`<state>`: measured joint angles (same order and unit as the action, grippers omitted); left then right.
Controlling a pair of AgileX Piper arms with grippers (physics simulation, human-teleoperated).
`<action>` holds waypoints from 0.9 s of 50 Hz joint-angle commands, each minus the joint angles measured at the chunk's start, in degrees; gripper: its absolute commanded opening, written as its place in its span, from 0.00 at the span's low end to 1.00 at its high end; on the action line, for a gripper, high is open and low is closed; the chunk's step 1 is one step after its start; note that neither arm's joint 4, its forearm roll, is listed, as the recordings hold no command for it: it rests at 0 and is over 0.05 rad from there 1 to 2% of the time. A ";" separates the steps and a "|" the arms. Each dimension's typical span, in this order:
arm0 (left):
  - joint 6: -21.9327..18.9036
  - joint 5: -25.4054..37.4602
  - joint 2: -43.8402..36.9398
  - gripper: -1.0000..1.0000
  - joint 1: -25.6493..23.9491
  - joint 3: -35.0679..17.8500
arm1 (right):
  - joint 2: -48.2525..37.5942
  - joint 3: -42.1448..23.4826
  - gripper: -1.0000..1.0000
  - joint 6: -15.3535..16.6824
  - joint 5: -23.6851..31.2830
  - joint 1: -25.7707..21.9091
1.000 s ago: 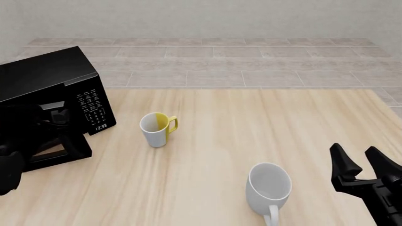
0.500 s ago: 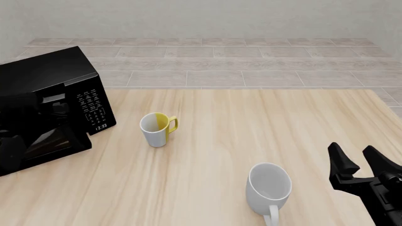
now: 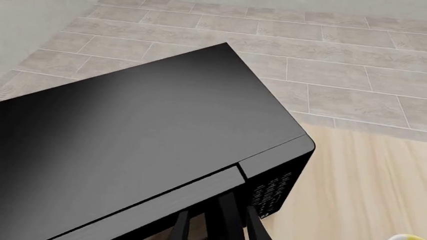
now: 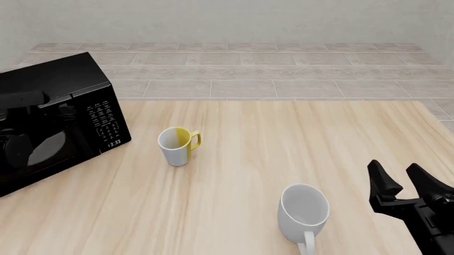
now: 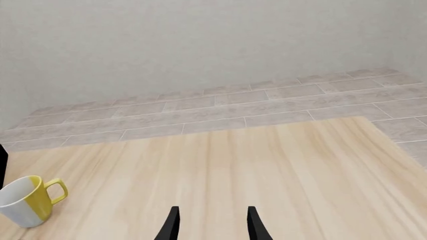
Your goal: Close the microwave.
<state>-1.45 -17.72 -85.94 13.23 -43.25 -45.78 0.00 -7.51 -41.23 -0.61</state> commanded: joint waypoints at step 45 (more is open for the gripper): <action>-2.90 -14.16 21.33 1.00 -6.03 12.86 | -5.86 0.00 1.00 -0.42 -5.18 0.18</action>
<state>-3.56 -25.34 -77.71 10.10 -38.83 -50.90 0.00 -7.94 -45.81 -0.45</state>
